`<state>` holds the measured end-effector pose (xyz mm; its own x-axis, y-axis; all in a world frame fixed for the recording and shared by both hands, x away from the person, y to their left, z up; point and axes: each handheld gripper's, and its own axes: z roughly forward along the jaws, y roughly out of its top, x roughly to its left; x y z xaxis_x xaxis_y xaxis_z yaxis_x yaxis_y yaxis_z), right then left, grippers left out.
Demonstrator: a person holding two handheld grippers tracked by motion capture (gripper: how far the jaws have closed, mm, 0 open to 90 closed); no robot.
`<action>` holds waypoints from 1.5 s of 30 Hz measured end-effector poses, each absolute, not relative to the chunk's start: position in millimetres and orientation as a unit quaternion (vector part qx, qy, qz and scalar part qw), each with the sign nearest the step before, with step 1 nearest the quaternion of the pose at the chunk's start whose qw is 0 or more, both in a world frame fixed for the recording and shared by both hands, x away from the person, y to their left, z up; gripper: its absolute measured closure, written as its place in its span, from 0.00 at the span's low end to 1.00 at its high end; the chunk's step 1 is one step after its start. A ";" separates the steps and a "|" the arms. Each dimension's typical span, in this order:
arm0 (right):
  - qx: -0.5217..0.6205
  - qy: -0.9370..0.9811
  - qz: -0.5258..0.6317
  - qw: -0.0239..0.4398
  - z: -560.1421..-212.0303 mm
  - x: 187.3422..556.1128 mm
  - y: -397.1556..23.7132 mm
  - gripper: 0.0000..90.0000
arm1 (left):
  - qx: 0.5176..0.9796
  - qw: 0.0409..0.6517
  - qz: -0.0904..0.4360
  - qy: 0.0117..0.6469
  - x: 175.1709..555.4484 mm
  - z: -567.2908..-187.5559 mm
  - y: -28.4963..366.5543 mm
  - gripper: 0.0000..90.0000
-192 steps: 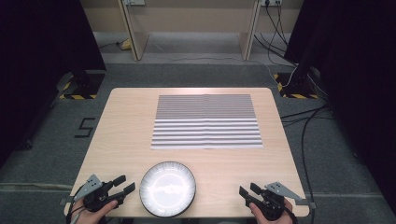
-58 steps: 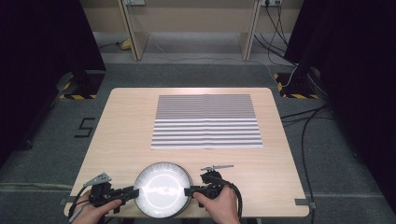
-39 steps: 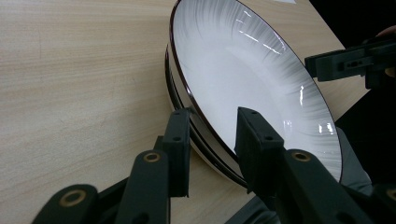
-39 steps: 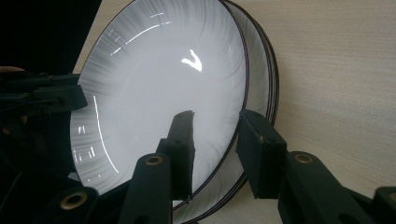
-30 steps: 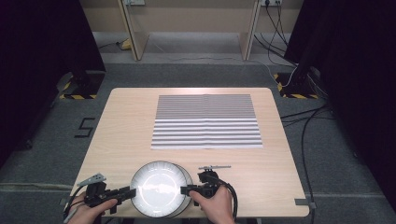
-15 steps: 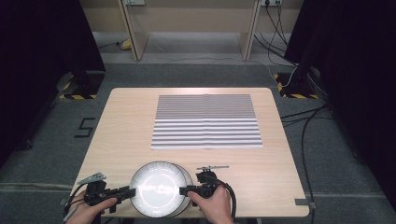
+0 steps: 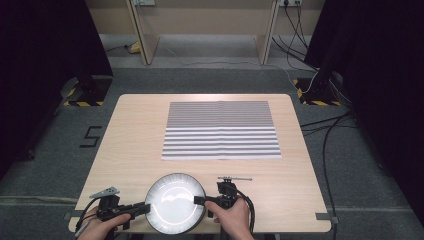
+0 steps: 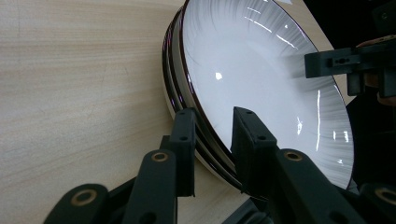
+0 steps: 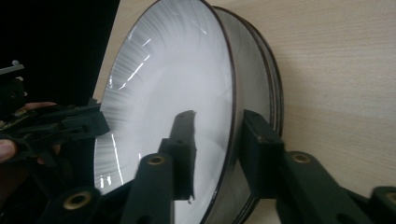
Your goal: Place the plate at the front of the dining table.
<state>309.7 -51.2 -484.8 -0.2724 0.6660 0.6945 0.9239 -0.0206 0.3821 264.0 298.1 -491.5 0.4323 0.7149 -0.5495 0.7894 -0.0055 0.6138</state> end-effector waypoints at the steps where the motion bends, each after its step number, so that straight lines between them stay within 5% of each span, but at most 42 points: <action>1: -0.580 -0.685 -0.413 0.153 -485.8 310.1 -52.2 0.81 | 0.708 0.464 -0.040 0.531 264.4 -491.6 298.1 0.78; 25: -0.548 -0.698 -0.451 0.094 -493.1 309.1 -51.9 0.89 | 0.706 0.478 -0.013 0.523 278.9 -497.8 295.9 0.77; 45: -0.506 -0.706 -0.495 0.017 -473.3 307.0 -46.7 0.93 | 0.701 0.489 0.060 0.516 276.7 -479.3 288.6 0.91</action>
